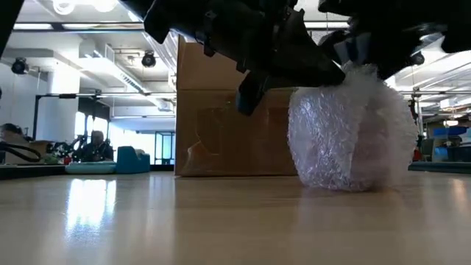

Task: Wrap mug
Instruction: Wrap the purple mug with bubble wrap

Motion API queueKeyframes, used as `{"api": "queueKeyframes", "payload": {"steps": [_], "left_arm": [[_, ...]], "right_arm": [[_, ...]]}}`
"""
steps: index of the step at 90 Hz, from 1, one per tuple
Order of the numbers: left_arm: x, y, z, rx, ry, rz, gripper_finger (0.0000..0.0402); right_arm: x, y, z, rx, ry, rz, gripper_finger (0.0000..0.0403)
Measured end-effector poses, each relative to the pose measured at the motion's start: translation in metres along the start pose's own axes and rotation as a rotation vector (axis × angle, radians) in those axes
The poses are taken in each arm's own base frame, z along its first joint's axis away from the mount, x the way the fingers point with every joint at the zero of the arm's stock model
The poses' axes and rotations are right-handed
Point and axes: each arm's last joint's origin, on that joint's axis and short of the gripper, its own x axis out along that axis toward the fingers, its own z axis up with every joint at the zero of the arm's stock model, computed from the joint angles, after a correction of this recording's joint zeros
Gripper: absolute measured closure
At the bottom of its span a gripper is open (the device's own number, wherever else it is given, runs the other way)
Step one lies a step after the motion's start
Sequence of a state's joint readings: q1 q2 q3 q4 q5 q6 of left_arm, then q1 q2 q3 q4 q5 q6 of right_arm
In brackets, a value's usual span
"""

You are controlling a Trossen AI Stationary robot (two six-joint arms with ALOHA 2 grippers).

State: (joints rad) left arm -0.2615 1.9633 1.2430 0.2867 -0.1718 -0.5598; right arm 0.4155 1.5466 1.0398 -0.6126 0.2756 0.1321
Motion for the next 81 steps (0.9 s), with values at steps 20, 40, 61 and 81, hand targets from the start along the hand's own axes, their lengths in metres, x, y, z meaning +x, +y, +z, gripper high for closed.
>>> {"api": "queueKeyframes", "payload": {"steps": [20, 40, 61, 81], "left_arm": [[0.0, 0.0, 0.001, -0.002, -0.011, -0.002, 0.0399], [-0.003, -0.008, 0.017, -0.015, -0.052, -0.02, 0.04], [-0.009, -0.017, 0.034, 0.017, -0.004, 0.035, 0.04], [-0.011, -0.018, 0.032, -0.007, 0.095, 0.06, 0.0401]], "right_arm": [[0.021, 0.002, -0.012, 0.022, 0.063, -0.012, 0.039], [0.029, 0.005, -0.011, 0.0, 0.066, -0.013, 0.039], [0.027, 0.005, -0.009, -0.018, 0.036, -0.003, 0.039], [0.026, 0.004, -0.008, -0.022, 0.028, -0.003, 0.039]]}}
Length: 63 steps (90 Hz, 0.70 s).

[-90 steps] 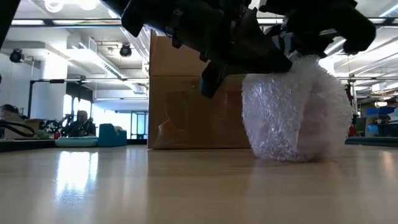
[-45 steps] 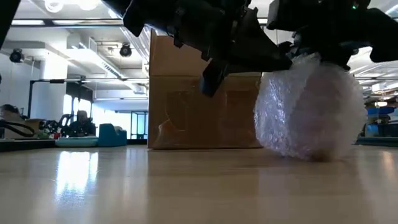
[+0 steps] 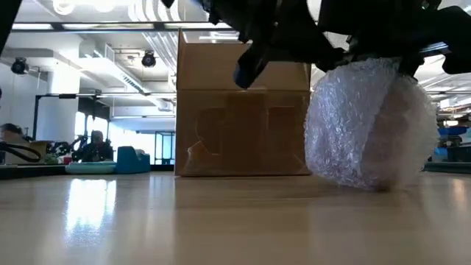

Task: Wrap mug
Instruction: Wrap the purple mug with bubble wrap

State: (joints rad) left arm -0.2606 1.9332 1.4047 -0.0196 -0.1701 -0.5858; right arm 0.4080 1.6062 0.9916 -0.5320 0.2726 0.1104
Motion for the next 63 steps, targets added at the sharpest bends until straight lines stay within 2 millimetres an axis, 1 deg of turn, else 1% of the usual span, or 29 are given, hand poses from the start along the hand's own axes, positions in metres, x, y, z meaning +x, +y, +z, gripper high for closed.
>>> {"api": "queueKeyframes", "payload": {"steps": [8, 17, 22, 37, 47, 63], "left_arm": [[0.002, 0.004, 0.0, -0.008, -0.023, -0.006, 0.0401], [0.007, 0.013, -0.003, -0.016, -0.026, 0.008, 0.0401], [0.012, 0.017, -0.004, -0.023, -0.037, 0.009, 0.0401], [0.025, 0.021, -0.007, -0.031, -0.072, -0.005, 0.0401], [0.028, 0.023, -0.01, -0.029, -0.06, 0.008, 0.0401], [0.029, 0.025, -0.012, -0.028, -0.054, 0.018, 0.04]], "right_arm": [[0.0, 0.0, 0.001, -0.004, -0.015, 0.0, 0.039], [0.0, 0.0, 0.004, 0.003, -0.037, 0.001, 0.039], [-0.001, 0.0, 0.004, 0.005, -0.04, 0.0, 0.0389], [-0.004, -0.001, 0.003, 0.005, -0.037, -0.003, 0.0389], [-0.014, -0.003, 0.007, -0.005, -0.007, 0.003, 0.0389], [-0.041, -0.01, 0.017, -0.024, 0.058, -0.006, 0.0389]]}}
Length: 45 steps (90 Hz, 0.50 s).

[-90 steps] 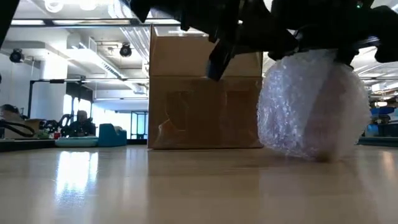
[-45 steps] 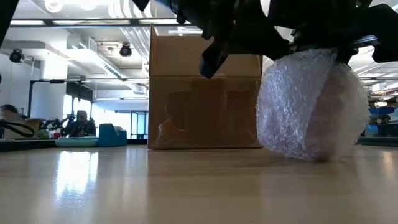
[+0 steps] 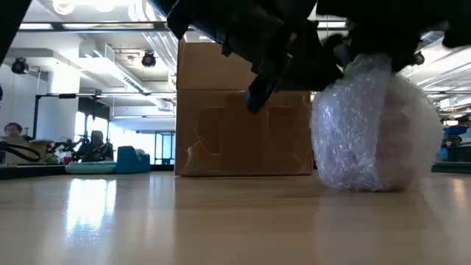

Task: Wrap mug
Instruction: Wrap the purple mug with bubble wrap

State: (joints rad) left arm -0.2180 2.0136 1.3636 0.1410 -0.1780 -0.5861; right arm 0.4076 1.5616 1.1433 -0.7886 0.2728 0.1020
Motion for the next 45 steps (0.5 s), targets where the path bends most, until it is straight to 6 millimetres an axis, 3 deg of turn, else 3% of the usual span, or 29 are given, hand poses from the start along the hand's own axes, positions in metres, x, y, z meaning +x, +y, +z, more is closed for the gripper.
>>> {"api": "queueKeyframes", "payload": {"steps": [26, 45], "left_arm": [[0.0, 0.0, 0.0, 0.001, 0.003, 0.001, 0.04], [0.0, 0.0, -0.001, 0.002, 0.005, 0.002, 0.04]], "right_arm": [[-0.025, 0.002, 0.011, -0.023, 0.007, 0.045, 0.0389], [-0.011, 0.006, 0.012, -0.025, -0.057, 0.106, 0.0389]]}}
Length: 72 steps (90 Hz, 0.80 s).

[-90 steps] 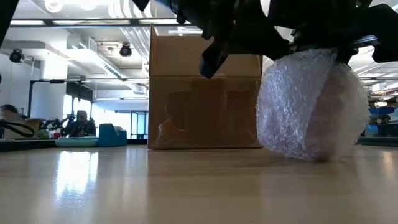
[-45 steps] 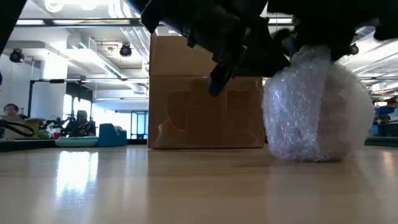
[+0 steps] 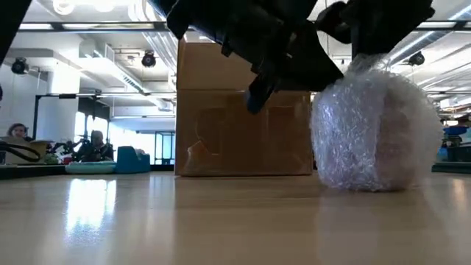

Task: Wrap mug
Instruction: Wrap the purple mug with bubble wrap

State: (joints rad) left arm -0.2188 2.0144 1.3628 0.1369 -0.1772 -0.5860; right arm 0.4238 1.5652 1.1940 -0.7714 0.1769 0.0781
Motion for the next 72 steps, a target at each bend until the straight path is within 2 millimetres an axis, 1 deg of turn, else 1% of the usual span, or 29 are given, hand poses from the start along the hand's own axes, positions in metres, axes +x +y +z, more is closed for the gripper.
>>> {"api": "queueKeyframes", "payload": {"steps": [10, 19, 26, 37, 54, 72], "left_arm": [[0.0, 0.0, -0.001, 0.003, 0.005, 0.003, 0.04], [0.0, 0.0, -0.001, 0.011, 0.007, 0.002, 0.04], [-0.001, -0.001, 0.0, 0.005, 0.004, -0.005, 0.04], [-0.005, -0.003, 0.002, 0.0, 0.001, -0.009, 0.04], [-0.007, -0.005, 0.002, 0.023, -0.002, -0.016, 0.04], [-0.001, -0.006, -0.007, 0.061, -0.003, 0.011, 0.04]], "right_arm": [[0.023, -0.003, -0.007, 0.002, -0.007, -0.005, 0.0389], [0.042, -0.007, -0.017, 0.019, 0.041, -0.006, 0.0389], [0.05, -0.009, -0.023, 0.042, 0.065, -0.008, 0.039], [0.055, -0.009, -0.026, 0.052, 0.046, -0.006, 0.039], [0.057, -0.008, -0.022, 0.063, -0.008, 0.025, 0.039], [0.056, -0.008, -0.021, 0.068, -0.017, 0.035, 0.039]]}}
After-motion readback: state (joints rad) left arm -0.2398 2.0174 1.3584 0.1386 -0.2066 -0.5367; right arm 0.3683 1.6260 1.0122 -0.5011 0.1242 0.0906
